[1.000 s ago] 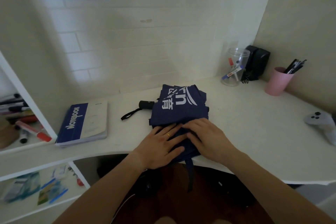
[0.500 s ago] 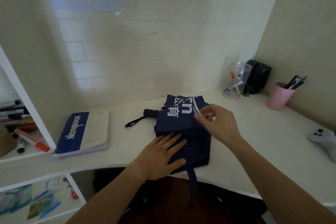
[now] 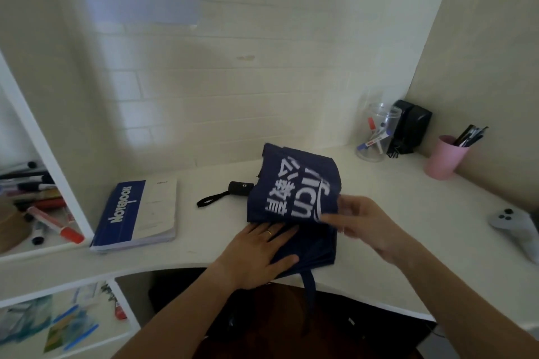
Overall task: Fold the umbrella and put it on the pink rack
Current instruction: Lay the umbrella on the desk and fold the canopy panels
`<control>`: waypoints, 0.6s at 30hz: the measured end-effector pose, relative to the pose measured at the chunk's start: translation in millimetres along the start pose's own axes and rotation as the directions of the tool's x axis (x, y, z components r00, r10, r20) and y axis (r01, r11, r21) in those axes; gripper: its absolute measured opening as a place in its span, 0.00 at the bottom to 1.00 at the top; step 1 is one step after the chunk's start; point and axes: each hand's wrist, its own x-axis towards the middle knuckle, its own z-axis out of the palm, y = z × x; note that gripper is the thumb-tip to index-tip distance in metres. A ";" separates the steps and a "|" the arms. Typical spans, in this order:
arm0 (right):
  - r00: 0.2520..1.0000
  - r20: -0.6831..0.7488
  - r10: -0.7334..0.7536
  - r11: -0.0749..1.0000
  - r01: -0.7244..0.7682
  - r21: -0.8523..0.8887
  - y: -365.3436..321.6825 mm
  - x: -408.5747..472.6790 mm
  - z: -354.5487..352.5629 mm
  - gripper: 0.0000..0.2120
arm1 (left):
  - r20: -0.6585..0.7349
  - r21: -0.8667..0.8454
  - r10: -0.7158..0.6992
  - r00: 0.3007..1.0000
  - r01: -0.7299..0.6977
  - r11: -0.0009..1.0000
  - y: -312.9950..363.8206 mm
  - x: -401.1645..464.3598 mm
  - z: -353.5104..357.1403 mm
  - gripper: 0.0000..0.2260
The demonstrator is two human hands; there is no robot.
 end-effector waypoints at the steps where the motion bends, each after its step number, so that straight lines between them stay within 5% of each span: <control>1: 1.000 0.016 -0.006 1.000 0.006 -0.013 11.4 -5.7 3.8 0.12 | -0.009 -0.004 -0.001 1.000 0.001 1.000 0.9 -1.1 -1.2 0.29; 9: 0.999 -0.050 0.001 0.960 -0.015 -0.279 53.1 -17.0 16.5 0.14 | 0.086 -0.269 -0.105 0.991 0.125 0.955 11.1 -7.0 -14.2 0.27; 14: 0.997 -0.017 0.079 0.990 -0.080 -0.112 44.0 -14.1 19.2 0.16 | -0.016 -0.300 -0.175 0.984 0.163 0.940 6.9 -29.6 -22.5 0.29; 16: 0.996 -0.026 0.087 0.994 -0.088 -0.063 42.0 -13.3 22.1 0.13 | -0.073 -0.564 -0.377 0.923 0.274 0.779 12.4 -37.6 -35.5 0.30; 18: 0.995 -0.032 0.093 0.994 -0.095 -0.056 41.4 -14.4 24.5 0.12 | -0.044 -0.882 -0.663 0.748 0.282 0.378 21.6 -34.2 -48.3 0.26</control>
